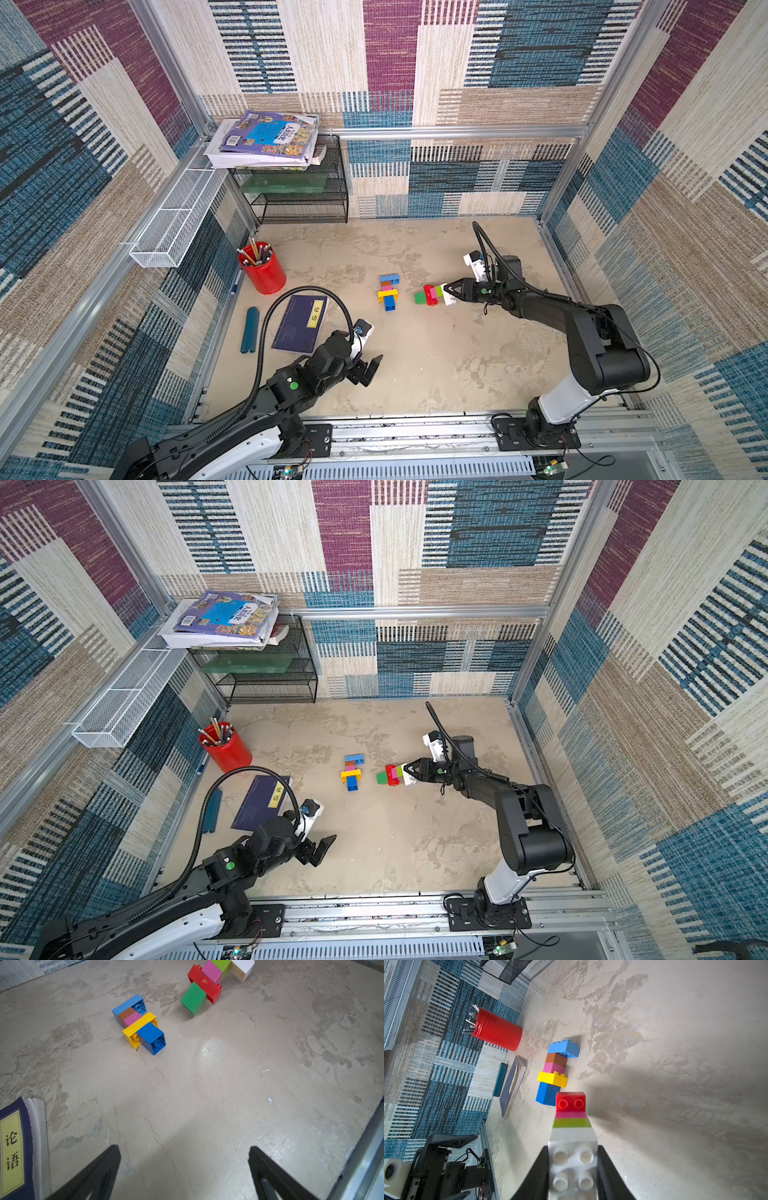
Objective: Assemble the letter f with lego
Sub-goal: Place the lego brick at the center of the board.
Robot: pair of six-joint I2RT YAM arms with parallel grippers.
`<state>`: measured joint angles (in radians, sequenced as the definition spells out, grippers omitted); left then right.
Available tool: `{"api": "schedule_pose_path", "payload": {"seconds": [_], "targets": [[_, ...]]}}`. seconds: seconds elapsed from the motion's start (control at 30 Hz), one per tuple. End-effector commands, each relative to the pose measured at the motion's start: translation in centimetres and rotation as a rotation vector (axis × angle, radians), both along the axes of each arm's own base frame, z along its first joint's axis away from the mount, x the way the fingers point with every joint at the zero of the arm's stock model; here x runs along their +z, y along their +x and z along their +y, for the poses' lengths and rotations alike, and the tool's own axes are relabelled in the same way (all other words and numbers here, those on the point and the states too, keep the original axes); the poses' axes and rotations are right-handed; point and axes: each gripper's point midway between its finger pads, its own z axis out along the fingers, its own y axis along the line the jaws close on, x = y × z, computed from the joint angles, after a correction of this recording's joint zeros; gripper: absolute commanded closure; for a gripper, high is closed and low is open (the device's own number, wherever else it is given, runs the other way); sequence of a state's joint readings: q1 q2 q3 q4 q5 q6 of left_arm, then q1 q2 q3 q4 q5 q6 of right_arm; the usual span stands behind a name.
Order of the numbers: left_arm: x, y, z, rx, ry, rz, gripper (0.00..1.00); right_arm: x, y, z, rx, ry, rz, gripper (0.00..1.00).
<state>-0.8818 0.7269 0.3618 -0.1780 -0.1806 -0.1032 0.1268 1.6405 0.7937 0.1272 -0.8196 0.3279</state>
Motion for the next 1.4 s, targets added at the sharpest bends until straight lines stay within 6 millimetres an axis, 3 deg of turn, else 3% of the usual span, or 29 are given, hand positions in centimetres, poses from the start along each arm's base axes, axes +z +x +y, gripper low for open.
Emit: {"api": "schedule_pose_path", "payload": {"seconds": [0.0, 0.83, 1.37], "targets": [[0.5, 0.2, -0.2, -0.001, -0.017, -0.012, 0.01, 0.9, 1.0, 0.2, 0.000, 0.028, -0.046, 0.77], [0.5, 0.2, -0.2, 0.004, -0.017, -0.012, 0.01, -2.4, 1.6, 0.1, -0.008, 0.030, 0.027, 0.60], [0.5, 0.2, -0.2, 0.002, -0.017, -0.010, 0.01, -3.8, 1.9, -0.1, -0.007, 0.031, 0.064, 0.55]]}}
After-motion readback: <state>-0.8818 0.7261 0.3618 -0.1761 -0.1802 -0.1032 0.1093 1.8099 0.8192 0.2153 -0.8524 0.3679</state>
